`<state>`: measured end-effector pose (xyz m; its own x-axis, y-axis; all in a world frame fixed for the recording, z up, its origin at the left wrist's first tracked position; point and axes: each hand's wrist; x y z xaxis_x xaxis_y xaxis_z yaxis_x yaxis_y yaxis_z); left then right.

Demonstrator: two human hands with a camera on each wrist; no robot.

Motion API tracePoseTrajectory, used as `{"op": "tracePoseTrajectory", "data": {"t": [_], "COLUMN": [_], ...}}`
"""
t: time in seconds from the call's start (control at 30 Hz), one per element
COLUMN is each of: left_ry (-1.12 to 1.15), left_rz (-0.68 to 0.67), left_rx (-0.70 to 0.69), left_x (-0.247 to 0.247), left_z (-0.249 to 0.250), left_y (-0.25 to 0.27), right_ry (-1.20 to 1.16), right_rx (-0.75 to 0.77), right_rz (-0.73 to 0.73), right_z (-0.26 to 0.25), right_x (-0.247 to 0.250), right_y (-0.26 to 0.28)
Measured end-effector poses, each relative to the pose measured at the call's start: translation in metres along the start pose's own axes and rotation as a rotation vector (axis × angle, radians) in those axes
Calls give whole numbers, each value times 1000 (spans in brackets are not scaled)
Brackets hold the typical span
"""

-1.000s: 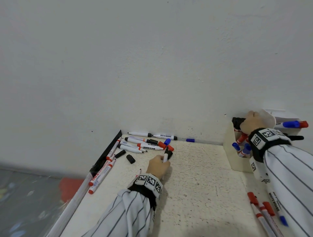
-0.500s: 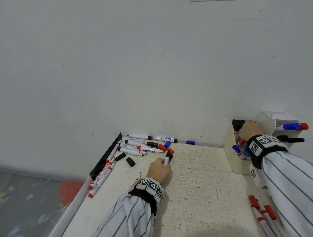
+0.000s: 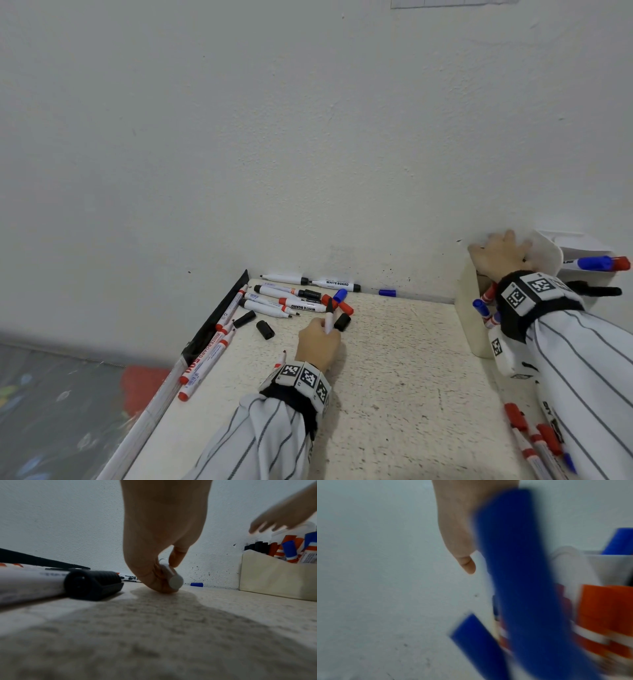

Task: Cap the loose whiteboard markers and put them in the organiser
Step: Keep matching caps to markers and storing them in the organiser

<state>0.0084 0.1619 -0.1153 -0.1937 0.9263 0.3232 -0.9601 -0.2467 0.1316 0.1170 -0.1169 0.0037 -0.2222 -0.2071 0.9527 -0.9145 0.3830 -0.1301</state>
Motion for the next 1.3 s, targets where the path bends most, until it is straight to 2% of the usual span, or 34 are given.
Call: {"op": "tracePoseTrajectory", "data": {"t": [0.1,0.17,0.27,0.33,0.4,0.47,0.53,0.67,0.77,0.87,1.17,1.3], "left_ry": [-4,-14,-14,0,29,64,80,79,52,59,56,9], "left_rz": [52,67,65,67,73,73,78,86,74,57,-20,-59], "left_rx": [14,17,23,27,37,40,40,57,68,74,13,-29], "left_x": [0,0,-1,-2,-1,1,3,8,11,12,-2,-10], "left_z": [1,0,0,1,2,4,5,2,-1,0,4,3], "left_y": [0,0,1,2,2,3,3,0,-3,-3,4,7], "right_ry": [-186,-313,-394,-283,-168,-58,54,110,202,156,48,-71], "right_rx": [218,336,521,653,722,770,829,857,773,699,557,479], "right_rz": [244,229,-86,-408,-685,-834,-893,-745,-624,-524,-388,-400], "right_z": [-26,-46,-73,-86,-95,-101,-106,-107,-104,-101,-91,-83], "right_x": [13,12,-5,-24,-48,-68,-81,-98,-106,-110,-105,-105], "right_y": [19,32,53,67,82,94,102,103,101,97,86,79]}}
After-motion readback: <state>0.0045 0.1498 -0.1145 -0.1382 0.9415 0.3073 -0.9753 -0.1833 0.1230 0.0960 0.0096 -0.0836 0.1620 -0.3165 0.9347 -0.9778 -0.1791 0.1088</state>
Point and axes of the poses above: each hand's wrist, its own y-axis away from the middle knuckle, its own x-axis out of the back of the hand, z = x × y, and after that the axes turned 8 degrees about y, right-handed
